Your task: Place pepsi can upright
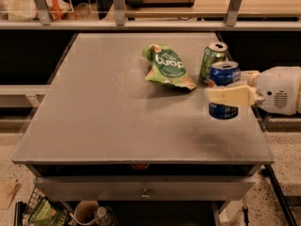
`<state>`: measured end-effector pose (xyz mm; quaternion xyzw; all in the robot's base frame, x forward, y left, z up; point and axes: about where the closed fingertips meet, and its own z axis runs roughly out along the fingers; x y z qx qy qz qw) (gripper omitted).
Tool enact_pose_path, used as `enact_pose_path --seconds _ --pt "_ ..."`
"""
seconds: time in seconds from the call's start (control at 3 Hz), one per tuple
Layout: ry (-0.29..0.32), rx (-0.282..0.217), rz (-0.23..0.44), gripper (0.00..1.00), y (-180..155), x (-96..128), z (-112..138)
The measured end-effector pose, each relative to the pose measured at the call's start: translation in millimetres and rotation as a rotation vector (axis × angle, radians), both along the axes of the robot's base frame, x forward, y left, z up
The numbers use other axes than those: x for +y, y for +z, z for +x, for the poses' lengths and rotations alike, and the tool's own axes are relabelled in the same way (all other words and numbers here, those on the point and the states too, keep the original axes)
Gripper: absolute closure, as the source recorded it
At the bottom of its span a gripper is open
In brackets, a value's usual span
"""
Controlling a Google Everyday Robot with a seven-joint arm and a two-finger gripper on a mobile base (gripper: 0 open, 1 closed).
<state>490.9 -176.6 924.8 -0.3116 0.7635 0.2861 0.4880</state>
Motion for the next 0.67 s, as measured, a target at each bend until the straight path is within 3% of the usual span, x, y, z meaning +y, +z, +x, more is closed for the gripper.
enact_pose_path --seconds 0.67 --pt "-0.039 -0.168 -0.007 1.00 -23.8 12.9 11.6"
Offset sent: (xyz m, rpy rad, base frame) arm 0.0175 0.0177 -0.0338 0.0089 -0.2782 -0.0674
